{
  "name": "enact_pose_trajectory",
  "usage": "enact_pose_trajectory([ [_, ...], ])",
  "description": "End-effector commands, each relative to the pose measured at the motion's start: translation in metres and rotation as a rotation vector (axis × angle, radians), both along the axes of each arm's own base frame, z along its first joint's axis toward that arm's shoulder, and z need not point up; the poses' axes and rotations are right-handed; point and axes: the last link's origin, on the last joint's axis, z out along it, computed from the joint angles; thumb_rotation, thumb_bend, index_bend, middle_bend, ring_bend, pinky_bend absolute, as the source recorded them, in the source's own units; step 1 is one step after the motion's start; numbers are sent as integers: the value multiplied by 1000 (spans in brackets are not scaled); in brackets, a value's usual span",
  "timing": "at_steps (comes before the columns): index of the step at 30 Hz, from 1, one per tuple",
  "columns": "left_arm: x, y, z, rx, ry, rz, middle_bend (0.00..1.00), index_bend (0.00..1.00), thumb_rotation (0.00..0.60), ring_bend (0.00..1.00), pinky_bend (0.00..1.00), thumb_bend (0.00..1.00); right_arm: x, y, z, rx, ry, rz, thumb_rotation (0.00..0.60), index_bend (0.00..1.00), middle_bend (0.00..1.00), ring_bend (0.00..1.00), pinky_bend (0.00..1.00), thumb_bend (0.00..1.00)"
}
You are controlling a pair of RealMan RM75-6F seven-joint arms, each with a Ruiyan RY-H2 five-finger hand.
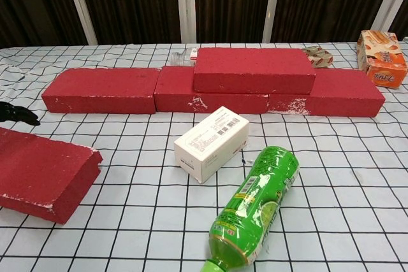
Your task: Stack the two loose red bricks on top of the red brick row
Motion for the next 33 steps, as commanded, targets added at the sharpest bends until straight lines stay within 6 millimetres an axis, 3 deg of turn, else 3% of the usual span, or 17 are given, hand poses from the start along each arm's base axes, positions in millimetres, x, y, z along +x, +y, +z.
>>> enact_pose_trajectory([
  [1,-1,0,-2,2,2,1,0,0,600,0,0,0,0,0,1,-7,0,-4,600,0,0,0,0,212],
  [22,-4,12,-14,-7,-5,19,0,0,600,0,6,0,1,0,-2,30,-16,12,600,0,0,0,0,212],
  [33,-3,13,-20,-18,30,11,6,0,600,0,109,0,1,1,1,12,-17,12,600,0,0,0,0,211],
])
